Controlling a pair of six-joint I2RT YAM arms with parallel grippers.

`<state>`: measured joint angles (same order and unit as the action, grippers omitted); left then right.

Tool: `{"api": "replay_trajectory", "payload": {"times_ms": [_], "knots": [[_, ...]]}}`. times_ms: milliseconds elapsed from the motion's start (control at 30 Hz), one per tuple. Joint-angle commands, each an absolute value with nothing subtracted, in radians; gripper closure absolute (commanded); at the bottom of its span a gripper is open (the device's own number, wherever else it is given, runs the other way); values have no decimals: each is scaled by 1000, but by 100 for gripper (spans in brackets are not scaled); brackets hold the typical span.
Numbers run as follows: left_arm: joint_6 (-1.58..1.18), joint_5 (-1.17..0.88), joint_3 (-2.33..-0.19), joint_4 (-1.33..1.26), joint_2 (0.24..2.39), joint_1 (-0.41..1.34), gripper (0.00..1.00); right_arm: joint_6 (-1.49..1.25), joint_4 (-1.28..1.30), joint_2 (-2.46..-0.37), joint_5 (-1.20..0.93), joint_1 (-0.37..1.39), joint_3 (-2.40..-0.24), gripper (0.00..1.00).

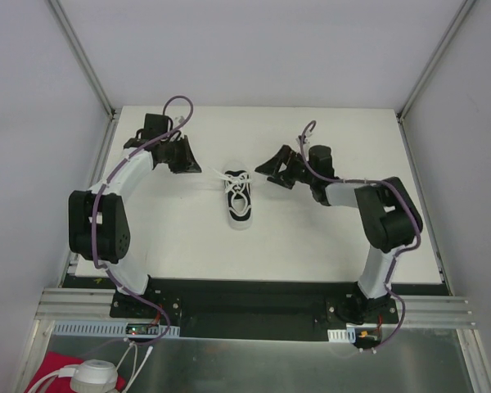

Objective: Tie the shoes
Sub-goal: Tie the shoelace on the shoe.

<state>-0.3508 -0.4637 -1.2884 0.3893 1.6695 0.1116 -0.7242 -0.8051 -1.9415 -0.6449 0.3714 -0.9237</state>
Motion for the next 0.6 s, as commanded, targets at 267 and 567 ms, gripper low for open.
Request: {"api": "replay_trajectory", "payload": {"times_ms": [267, 567], "knots": [[-345, -477, -1353, 393, 1695, 121, 100, -8, 89, -1649, -239, 568, -1204, 3], [-339, -471, -1342, 391, 1694, 121, 100, -224, -95, -1742, -403, 568, -1169, 46]]}}
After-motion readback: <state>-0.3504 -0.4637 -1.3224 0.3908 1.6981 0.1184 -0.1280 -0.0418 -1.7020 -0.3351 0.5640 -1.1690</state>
